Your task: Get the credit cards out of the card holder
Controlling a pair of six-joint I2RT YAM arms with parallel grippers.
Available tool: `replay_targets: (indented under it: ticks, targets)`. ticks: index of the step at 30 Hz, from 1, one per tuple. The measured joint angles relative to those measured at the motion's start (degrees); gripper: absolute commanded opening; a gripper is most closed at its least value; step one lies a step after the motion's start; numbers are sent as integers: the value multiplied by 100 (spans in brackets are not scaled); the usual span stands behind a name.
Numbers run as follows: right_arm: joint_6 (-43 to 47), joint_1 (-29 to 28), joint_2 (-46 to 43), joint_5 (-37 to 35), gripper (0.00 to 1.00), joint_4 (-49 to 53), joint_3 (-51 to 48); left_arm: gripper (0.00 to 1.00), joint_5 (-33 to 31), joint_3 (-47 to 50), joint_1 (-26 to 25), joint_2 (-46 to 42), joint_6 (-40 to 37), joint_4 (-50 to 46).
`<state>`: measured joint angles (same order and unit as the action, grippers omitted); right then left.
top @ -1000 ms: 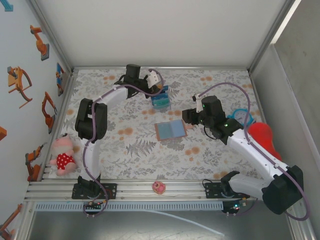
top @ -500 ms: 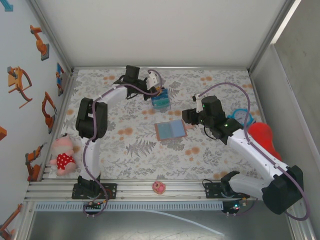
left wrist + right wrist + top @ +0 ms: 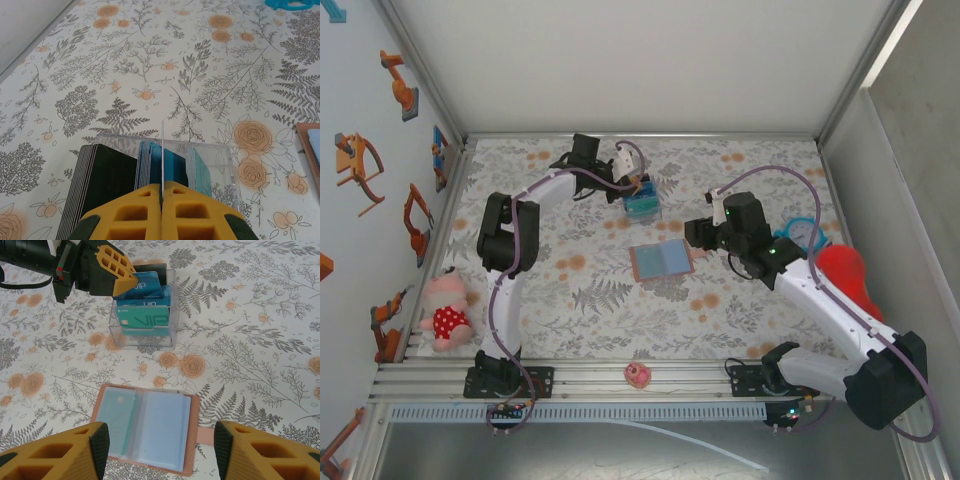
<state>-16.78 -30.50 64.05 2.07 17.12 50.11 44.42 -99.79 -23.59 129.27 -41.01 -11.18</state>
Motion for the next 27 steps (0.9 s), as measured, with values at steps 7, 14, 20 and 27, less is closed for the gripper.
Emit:
replay_targets:
  ticks: [7,14,20,27]
  targets:
    - [-2,0,0,15,58,-2,-46,26,-50,-26,2,4,11,-2]
    - [-13,0,0,92,57,-4,-46,26,-103,-26,2,4,7,4]
    - [-59,0,22,140,50,-4,-46,26,-179,243,0,-133,129,293]
    - [-85,-94,317,136,46,2,-46,47,-560,1700,-4,-1322,861,1287]
